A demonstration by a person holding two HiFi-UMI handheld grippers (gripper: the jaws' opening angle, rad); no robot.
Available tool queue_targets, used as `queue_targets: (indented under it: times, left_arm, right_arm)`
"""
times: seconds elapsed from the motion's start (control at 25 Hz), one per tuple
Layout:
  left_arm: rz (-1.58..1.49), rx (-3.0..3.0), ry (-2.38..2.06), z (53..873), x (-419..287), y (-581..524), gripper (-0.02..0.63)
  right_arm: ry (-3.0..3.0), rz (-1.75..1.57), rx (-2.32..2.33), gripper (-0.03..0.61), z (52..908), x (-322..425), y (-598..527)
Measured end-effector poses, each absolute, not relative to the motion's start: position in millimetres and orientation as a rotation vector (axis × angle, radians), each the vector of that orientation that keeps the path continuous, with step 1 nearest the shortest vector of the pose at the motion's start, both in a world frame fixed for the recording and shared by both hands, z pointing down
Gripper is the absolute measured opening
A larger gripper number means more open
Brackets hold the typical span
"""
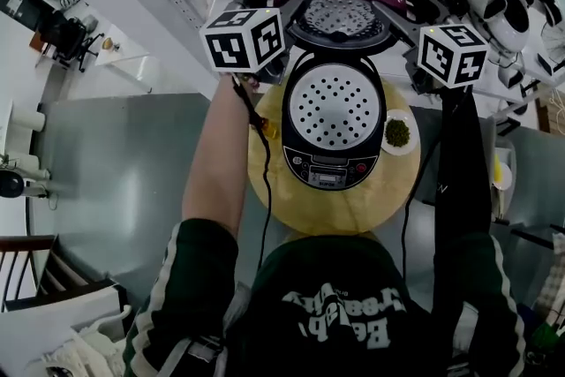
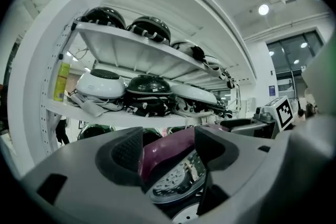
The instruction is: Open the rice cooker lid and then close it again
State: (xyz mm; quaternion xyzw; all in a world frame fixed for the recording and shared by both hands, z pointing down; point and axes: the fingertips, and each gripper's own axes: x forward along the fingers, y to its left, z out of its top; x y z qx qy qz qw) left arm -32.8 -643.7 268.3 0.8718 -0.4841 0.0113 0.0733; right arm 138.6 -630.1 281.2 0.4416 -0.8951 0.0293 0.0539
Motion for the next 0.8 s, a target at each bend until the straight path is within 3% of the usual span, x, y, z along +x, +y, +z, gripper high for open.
queue_targets:
  times: [0.4,0.8]
  left_arm:
    - [0.013,2.604,-1.336,272.3,-31.1,-637.4,0.302]
    - [0.062,2.662,-1.223,292.5,-35.0,-560.9,0.315]
  right_arm:
    - [-2.711,0.144,1.202,0.397,288.9,126.9,-614.1]
    - [-2.673,0.223,1.14,0.391,306.0,118.4,-543.2]
